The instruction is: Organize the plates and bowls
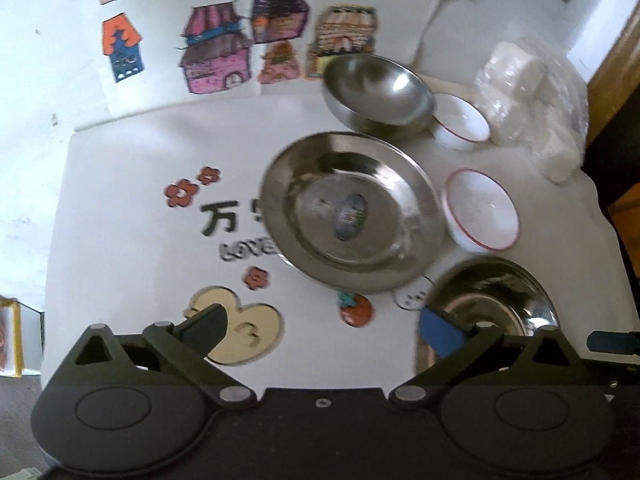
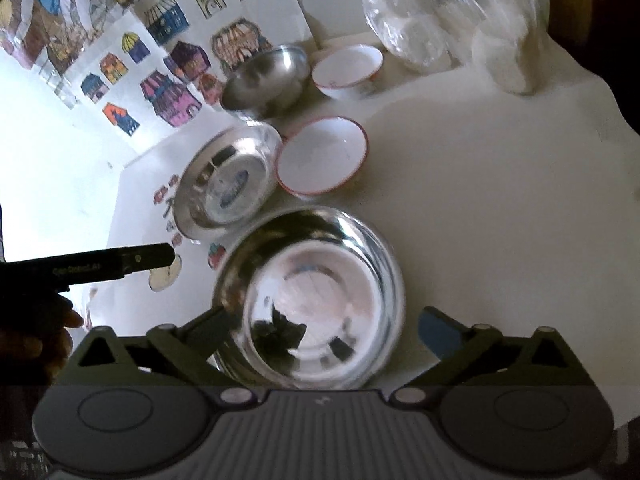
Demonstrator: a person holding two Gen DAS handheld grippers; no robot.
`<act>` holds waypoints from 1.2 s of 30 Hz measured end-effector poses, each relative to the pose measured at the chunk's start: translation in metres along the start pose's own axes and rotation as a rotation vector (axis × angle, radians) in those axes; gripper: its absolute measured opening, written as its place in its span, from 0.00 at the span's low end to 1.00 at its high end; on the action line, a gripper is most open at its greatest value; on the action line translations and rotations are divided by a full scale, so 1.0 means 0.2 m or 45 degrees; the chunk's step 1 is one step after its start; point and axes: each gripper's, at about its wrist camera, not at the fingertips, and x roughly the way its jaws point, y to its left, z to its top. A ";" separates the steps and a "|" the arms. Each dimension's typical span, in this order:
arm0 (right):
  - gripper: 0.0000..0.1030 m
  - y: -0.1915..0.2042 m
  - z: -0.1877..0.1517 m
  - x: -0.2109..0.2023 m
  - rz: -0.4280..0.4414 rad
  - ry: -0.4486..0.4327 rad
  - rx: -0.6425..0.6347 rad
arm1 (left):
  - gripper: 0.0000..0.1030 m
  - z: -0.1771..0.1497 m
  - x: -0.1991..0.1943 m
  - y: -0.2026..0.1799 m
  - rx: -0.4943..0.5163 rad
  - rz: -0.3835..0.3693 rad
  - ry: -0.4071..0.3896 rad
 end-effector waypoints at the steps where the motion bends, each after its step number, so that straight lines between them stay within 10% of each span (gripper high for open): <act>1: 1.00 0.02 0.00 0.01 -0.003 -0.012 0.004 | 0.99 0.01 0.00 0.03 0.000 0.002 -0.003; 16: 1.00 0.26 0.05 0.12 0.005 -0.126 0.019 | 0.99 0.23 0.10 0.32 0.047 -0.070 -0.047; 36: 0.94 0.37 0.31 0.35 0.090 -0.137 0.036 | 0.99 0.48 0.39 0.25 0.282 -0.132 0.023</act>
